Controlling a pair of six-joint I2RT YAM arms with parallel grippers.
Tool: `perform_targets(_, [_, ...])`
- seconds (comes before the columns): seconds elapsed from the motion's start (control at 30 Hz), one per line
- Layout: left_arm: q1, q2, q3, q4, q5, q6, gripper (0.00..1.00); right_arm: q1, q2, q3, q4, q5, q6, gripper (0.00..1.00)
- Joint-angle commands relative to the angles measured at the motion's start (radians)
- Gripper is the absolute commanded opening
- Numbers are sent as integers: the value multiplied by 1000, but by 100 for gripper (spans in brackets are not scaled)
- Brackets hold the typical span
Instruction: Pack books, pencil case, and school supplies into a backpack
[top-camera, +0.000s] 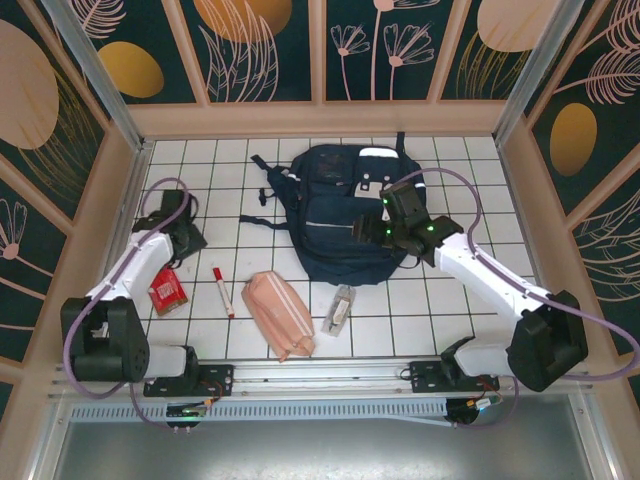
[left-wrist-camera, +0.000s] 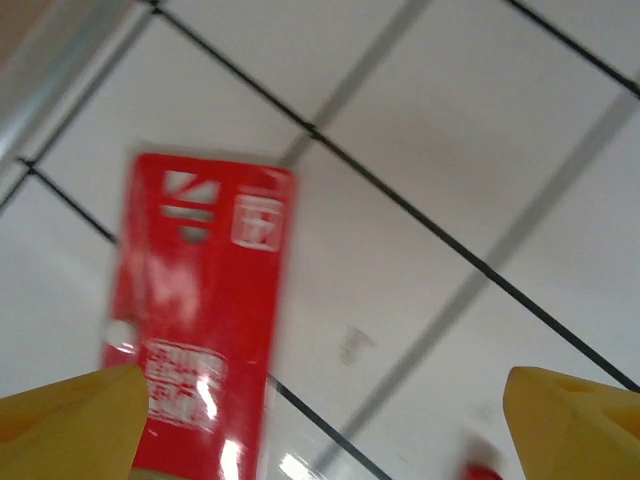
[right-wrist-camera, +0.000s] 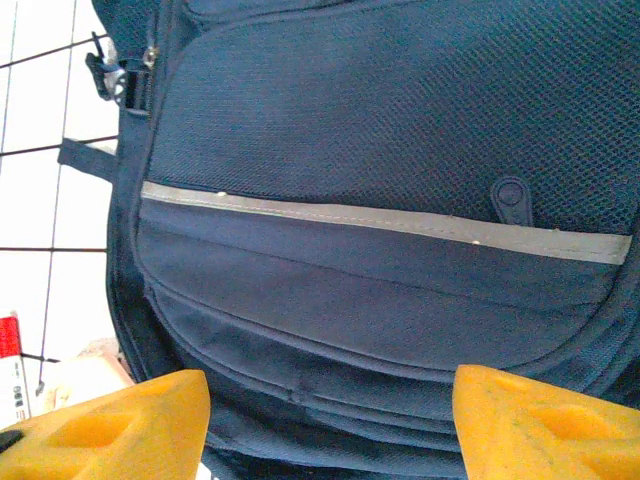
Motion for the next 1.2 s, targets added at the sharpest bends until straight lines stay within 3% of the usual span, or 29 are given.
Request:
perform_targets(0.0, [110, 56, -47, 54, 41, -27, 88, 20, -42, 18, 23, 29, 0, 65])
perform_targets(0.07, [157, 89, -72, 91, 74, -37, 86, 28, -55, 5, 35, 14, 16, 65])
perform_targets(0.2, [170, 134, -115, 134, 46, -68, 84, 56, -58, -24, 85, -65, 52, 64])
perform_targets(0.3, [175, 172, -171, 210, 61, -61, 76, 119, -25, -16, 124, -102, 67, 62])
perform_targets(0.47, [176, 192, -251, 353, 311, -30, 53, 237, 77, 43, 157, -67, 103, 61])
perform_targets(0.6, [170, 146, -282, 407, 486, -20, 43, 283, 153, 69, 229, -92, 149, 60])
perform_targets(0.83, [35, 108, -211, 357, 593, -32, 45, 292, 357, 154, 401, -254, 214, 59])
perform_targets(1.03, [13, 66, -160, 348, 668, -67, 49, 286, 585, 340, 414, -361, 224, 59])
perform_targets(1.1, [14, 35, -104, 270, 610, -29, 55, 291, 658, 396, 443, -409, 251, 59])
perform_targets(1.17, [13, -4, -44, 172, 469, -5, 57, 298, 733, 451, 486, -450, 287, 59])
